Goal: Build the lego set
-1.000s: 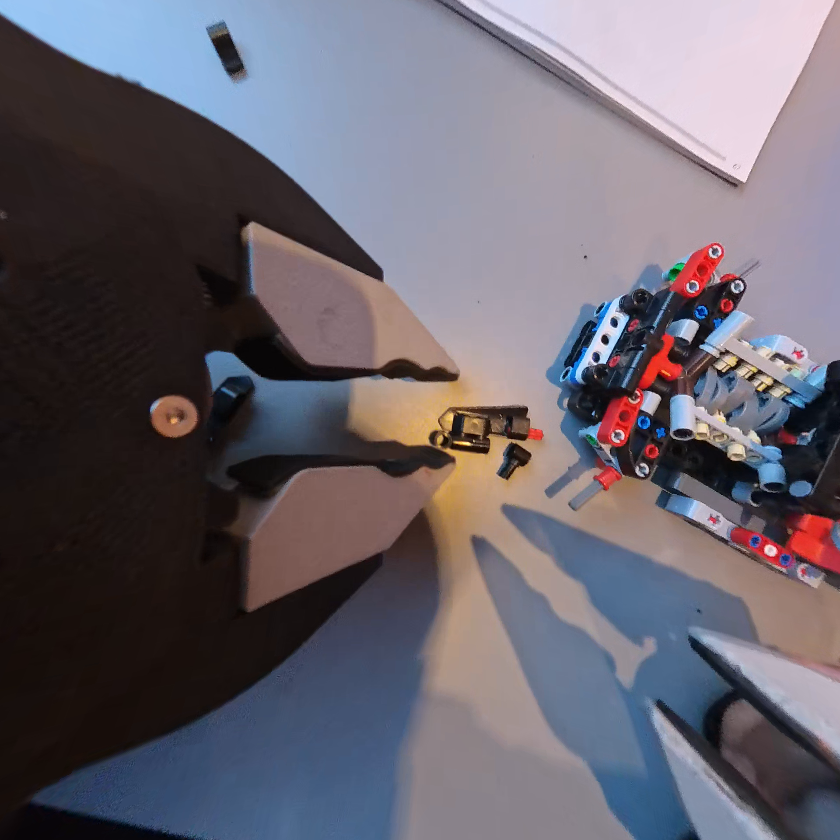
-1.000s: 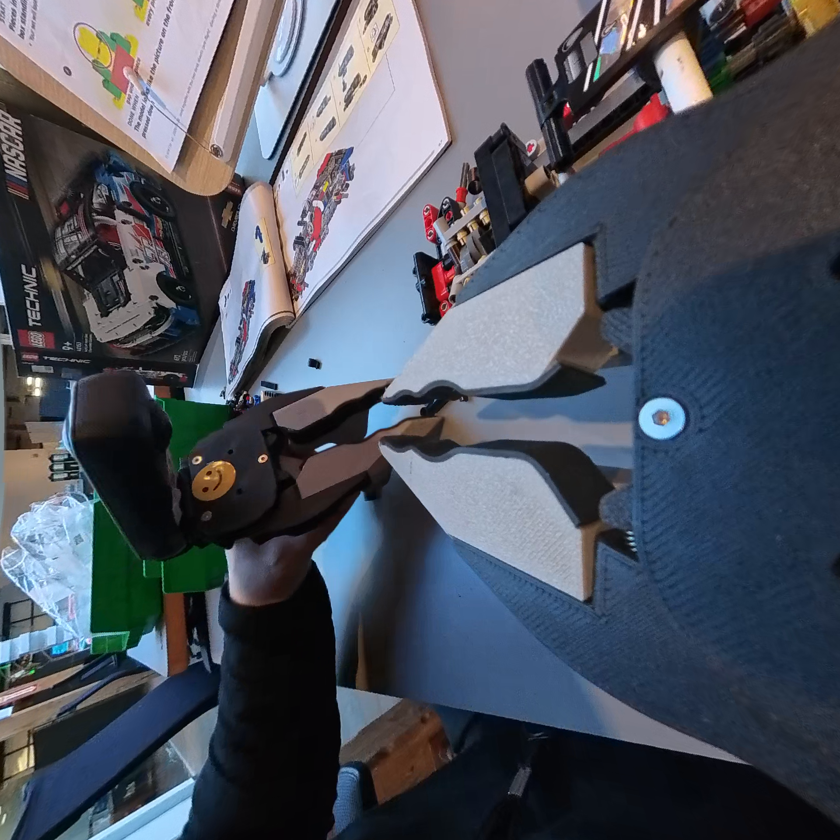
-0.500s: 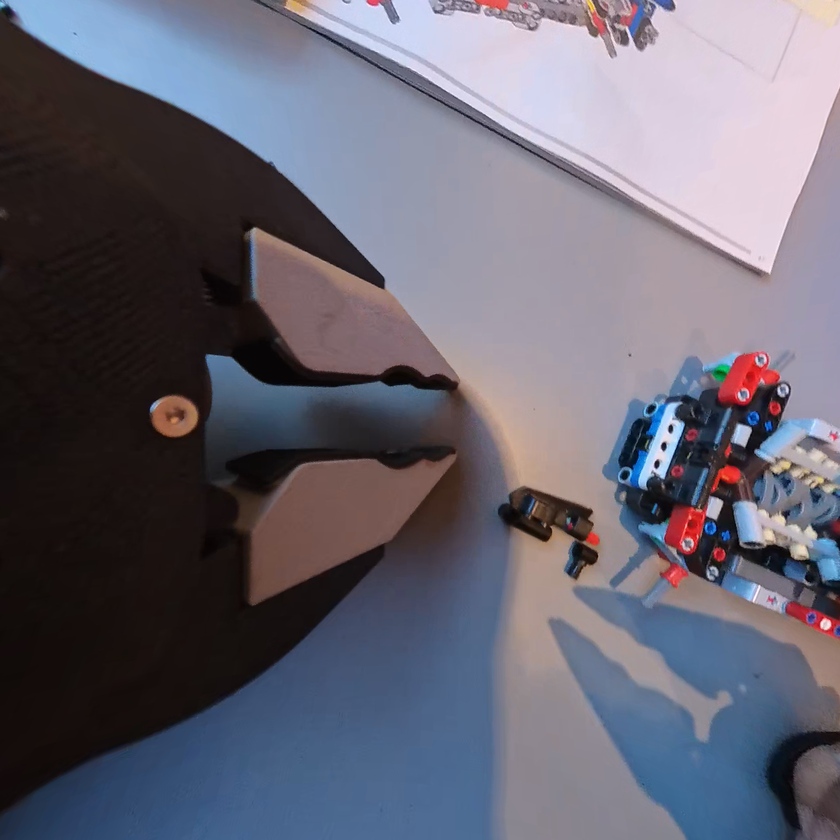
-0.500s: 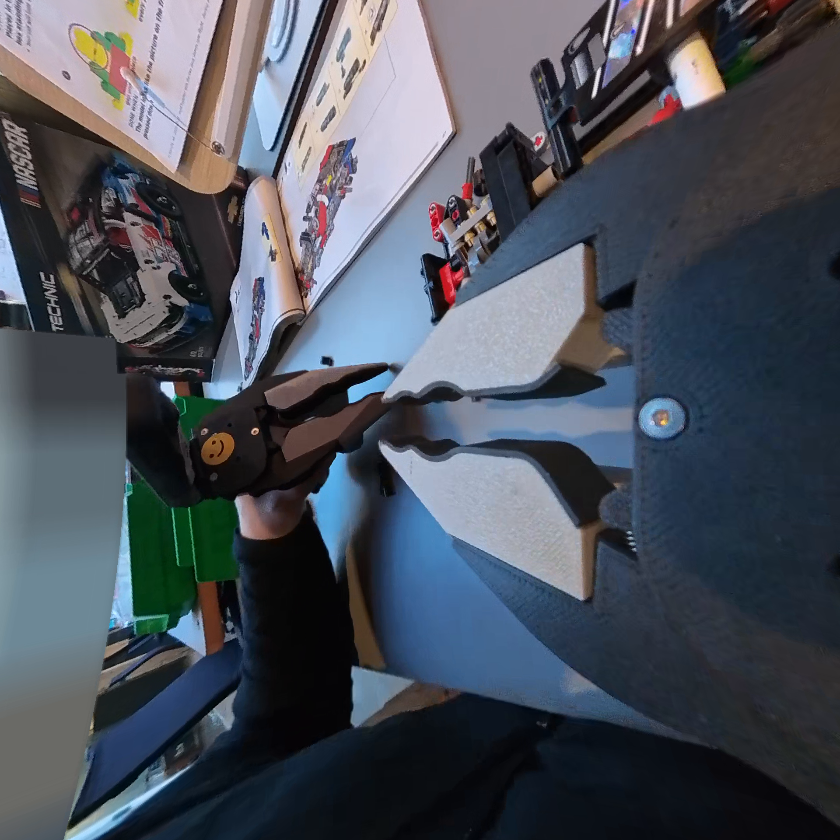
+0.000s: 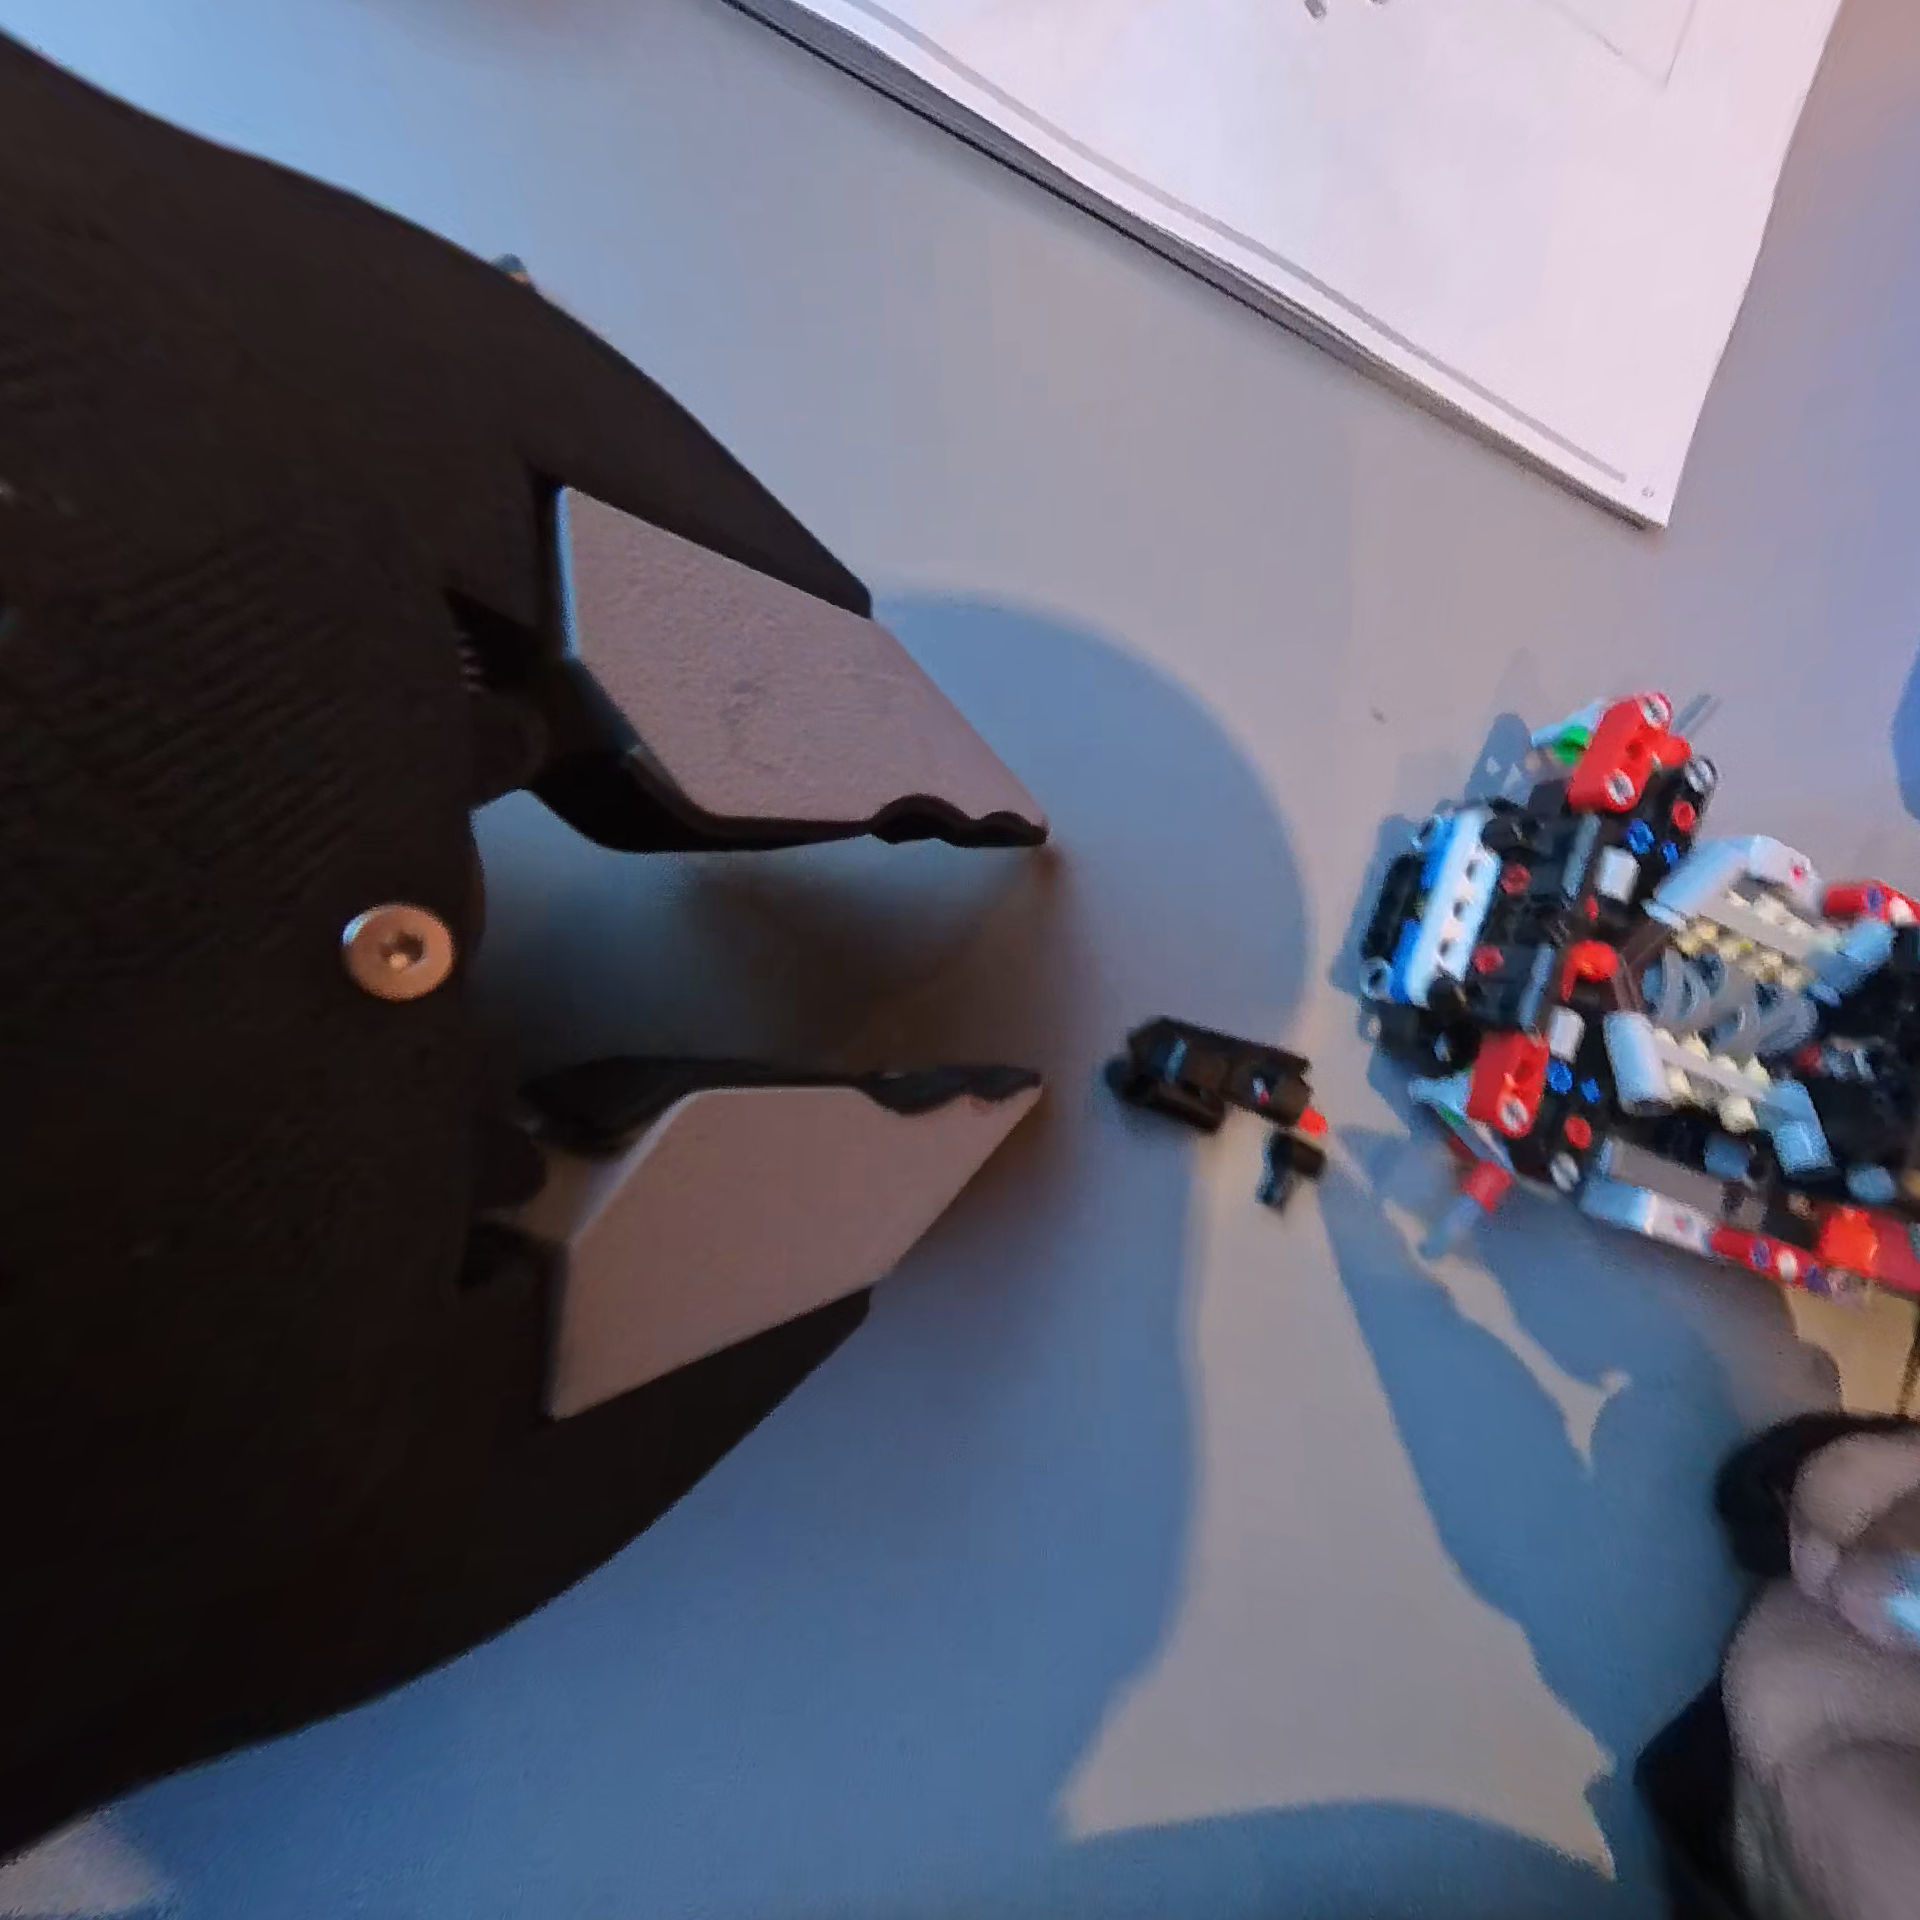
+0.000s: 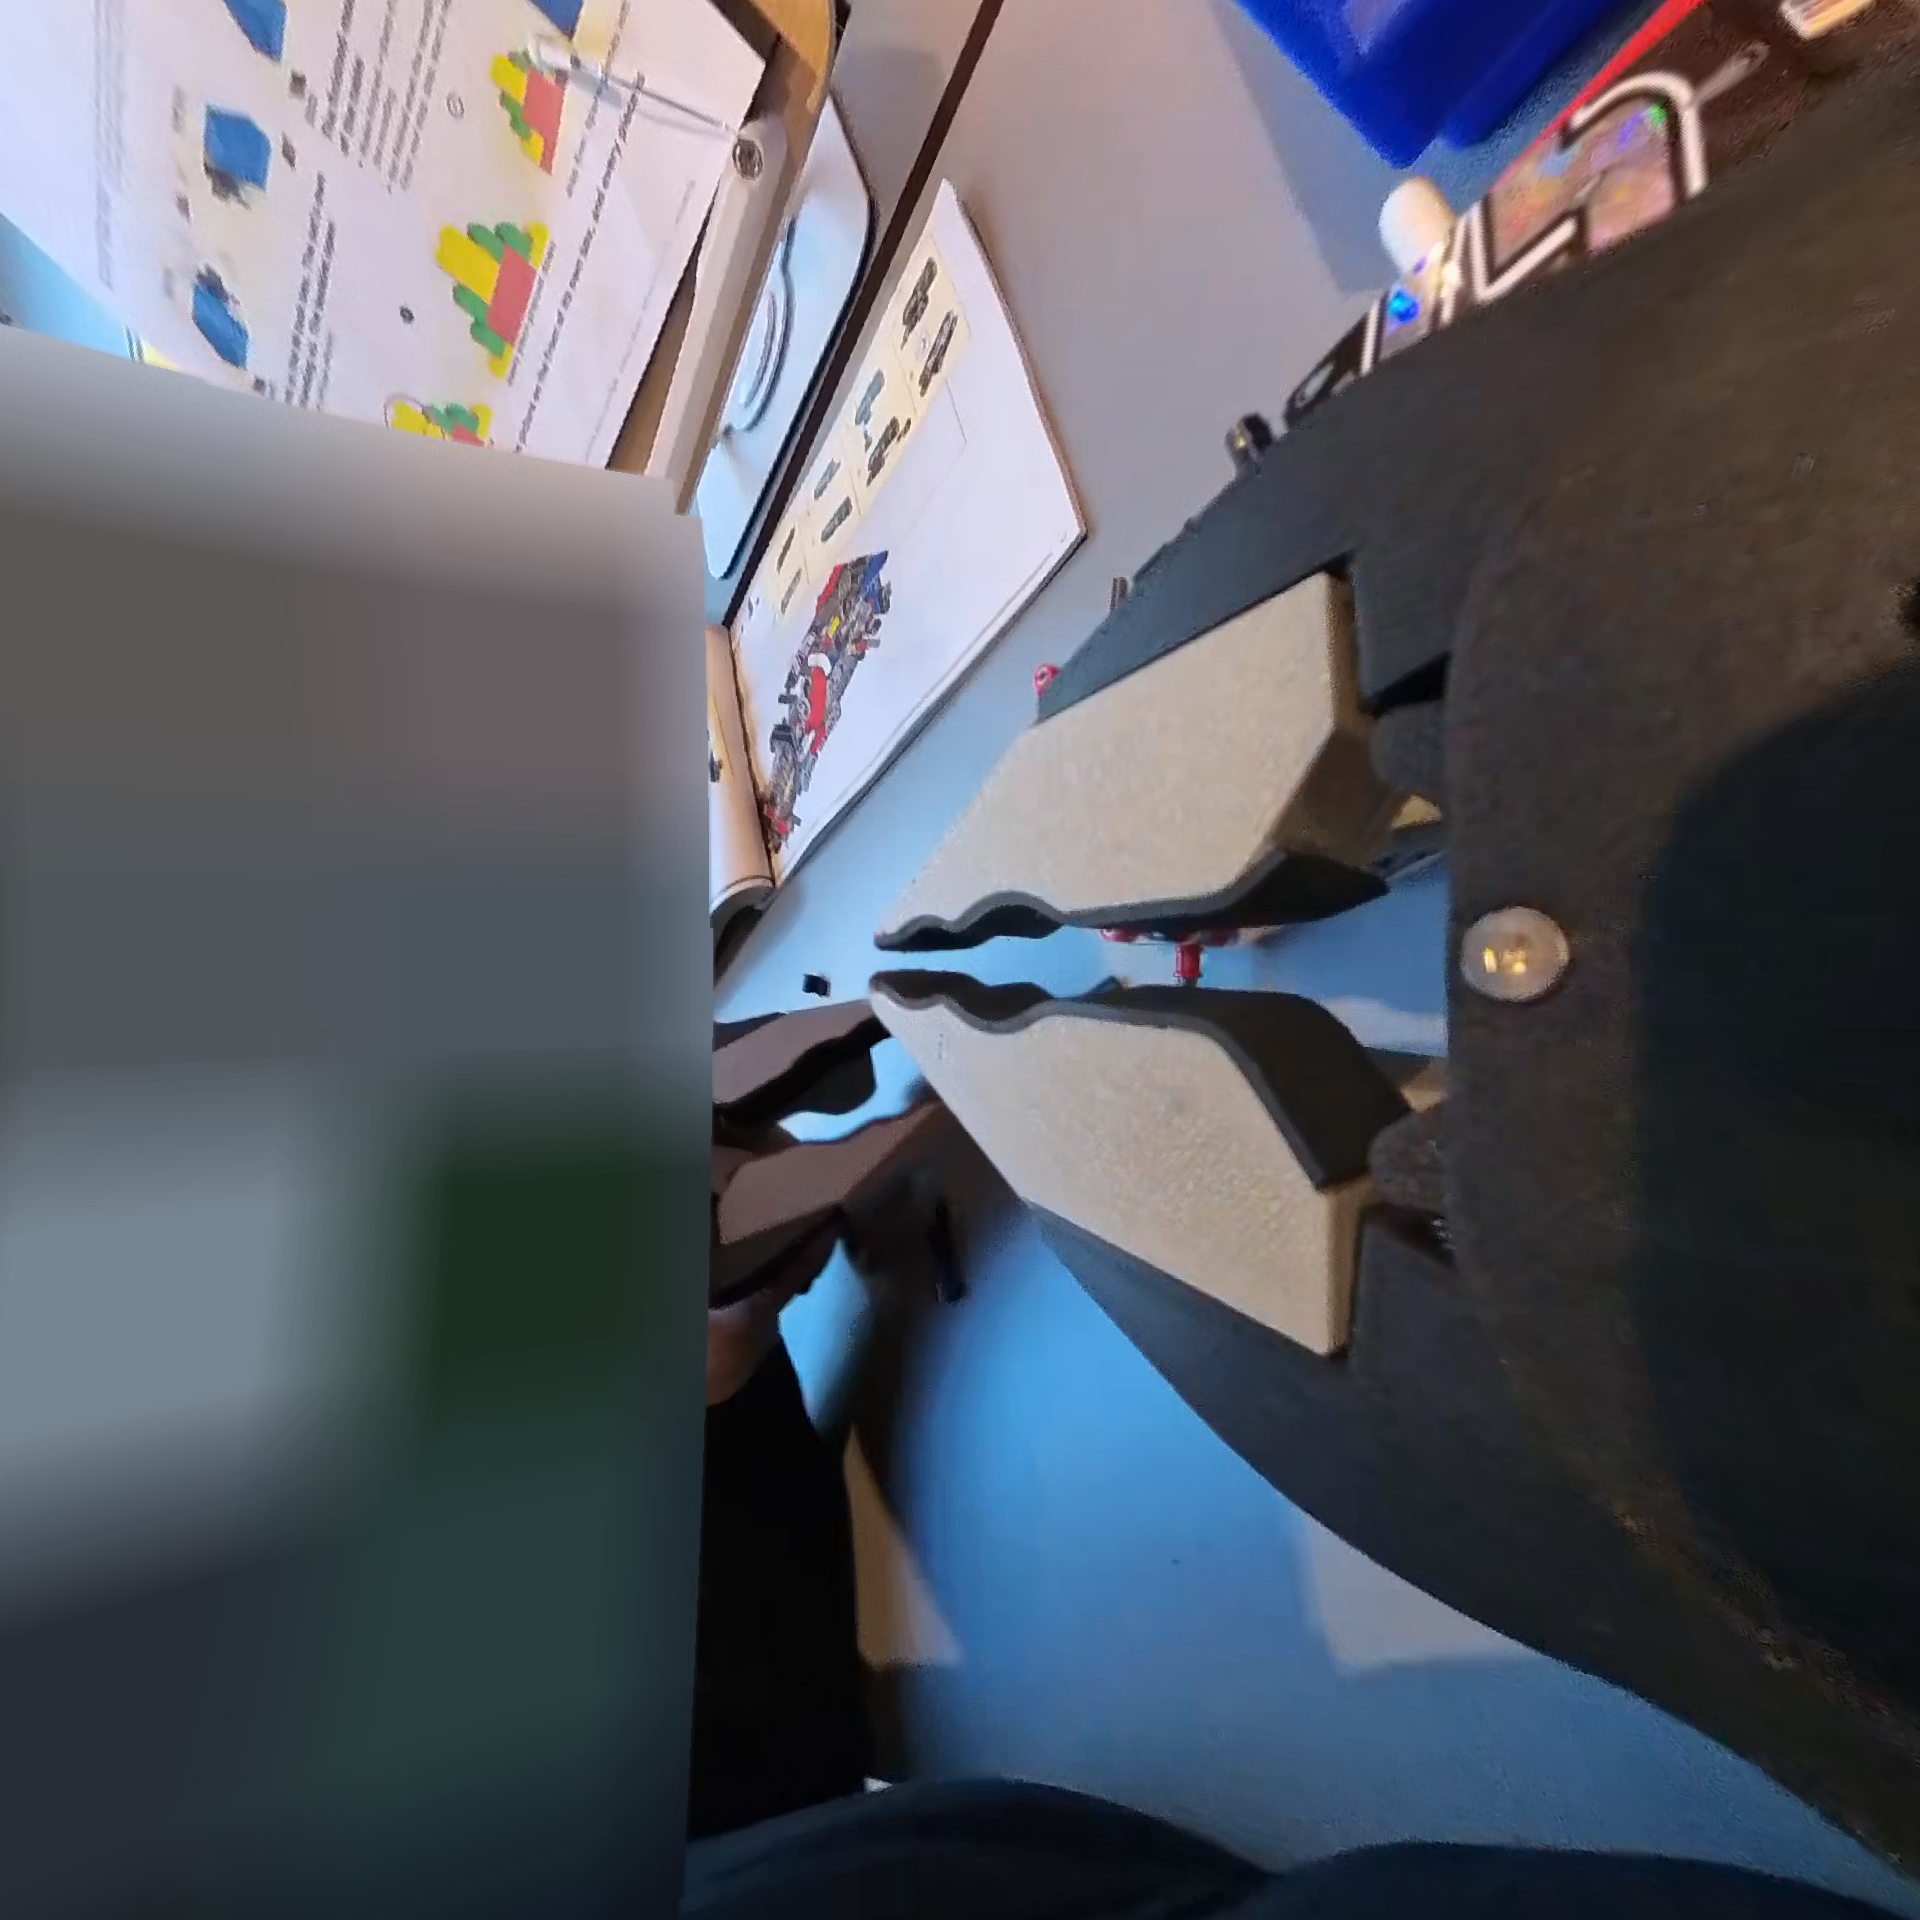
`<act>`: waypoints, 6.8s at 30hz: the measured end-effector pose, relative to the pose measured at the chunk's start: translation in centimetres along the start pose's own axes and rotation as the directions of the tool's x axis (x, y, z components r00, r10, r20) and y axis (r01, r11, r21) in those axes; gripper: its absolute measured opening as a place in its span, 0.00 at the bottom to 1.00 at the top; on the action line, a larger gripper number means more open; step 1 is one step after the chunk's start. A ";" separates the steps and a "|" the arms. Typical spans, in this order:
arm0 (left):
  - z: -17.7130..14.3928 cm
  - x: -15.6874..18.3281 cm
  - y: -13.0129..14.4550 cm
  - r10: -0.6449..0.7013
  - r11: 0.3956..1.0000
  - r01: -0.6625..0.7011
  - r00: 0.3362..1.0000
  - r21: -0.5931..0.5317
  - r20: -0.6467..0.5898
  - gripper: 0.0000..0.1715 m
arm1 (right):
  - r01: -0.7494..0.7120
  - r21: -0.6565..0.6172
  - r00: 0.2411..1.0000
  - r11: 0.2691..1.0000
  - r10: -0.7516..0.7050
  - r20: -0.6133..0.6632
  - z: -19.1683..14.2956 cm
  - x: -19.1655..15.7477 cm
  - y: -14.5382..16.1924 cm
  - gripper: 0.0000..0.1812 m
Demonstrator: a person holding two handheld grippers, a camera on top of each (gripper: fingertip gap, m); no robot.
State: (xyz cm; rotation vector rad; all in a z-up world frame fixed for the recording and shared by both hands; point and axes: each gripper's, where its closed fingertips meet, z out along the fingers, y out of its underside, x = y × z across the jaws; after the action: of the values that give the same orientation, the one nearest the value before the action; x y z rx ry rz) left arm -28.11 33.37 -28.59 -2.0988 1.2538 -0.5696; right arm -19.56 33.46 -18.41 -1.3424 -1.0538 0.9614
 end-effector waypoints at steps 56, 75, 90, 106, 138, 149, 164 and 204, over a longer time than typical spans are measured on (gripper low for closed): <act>-0.6 -1.6 0.7 -0.017 1.000 0.017 1.000 0.016 0.001 0.13 | -0.078 -0.003 0.986 0.997 0.078 0.149 0.9 -1.6 0.1 0.00; 1.2 0.9 -0.9 0.216 0.976 -0.219 0.972 0.021 0.096 0.02 | -0.024 -0.088 0.985 0.996 0.038 0.167 1.9 -2.6 1.3 0.06; -4.5 1.1 -7.1 0.565 0.773 -0.613 0.546 -0.166 0.619 0.02 | -0.205 -0.022 0.978 0.978 0.206 0.041 1.9 0.4 0.2 0.10; -5.7 2.2 -8.7 0.619 0.675 -0.700 0.362 -0.236 0.697 0.02 | -0.190 -0.003 0.975 0.982 0.189 0.121 2.9 -0.4 -0.5 0.13; -6.8 3.2 -7.7 0.200 0.814 -0.264 0.964 0.517 0.176 0.02 | 0.123 0.035 0.981 0.992 -0.127 0.147 3.7 -2.2 -3.1 0.01; -5.9 3.0 -6.8 0.173 0.840 -0.207 0.978 0.501 0.114 0.02 | 0.152 0.001 0.982 0.988 -0.152 0.110 4.0 -1.8 -1.8 0.01; -5.8 2.4 -6.8 0.132 0.844 -0.167 0.986 0.509 0.105 0.02 | 0.125 -0.005 0.986 0.992 -0.124 0.115 3.7 -1.4 -1.6 0.03; -5.2 1.6 -6.1 0.109 0.866 -0.146 0.989 0.478 0.105 0.02 | 0.110 -0.028 0.987 0.994 -0.106 0.123 3.6 -0.9 -1.0 0.05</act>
State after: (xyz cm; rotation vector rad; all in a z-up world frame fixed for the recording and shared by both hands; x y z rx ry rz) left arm -26.89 32.59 -20.57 -1.5899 1.0623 -0.6608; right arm -23.27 33.52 -17.63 -1.2540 -1.2285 0.9572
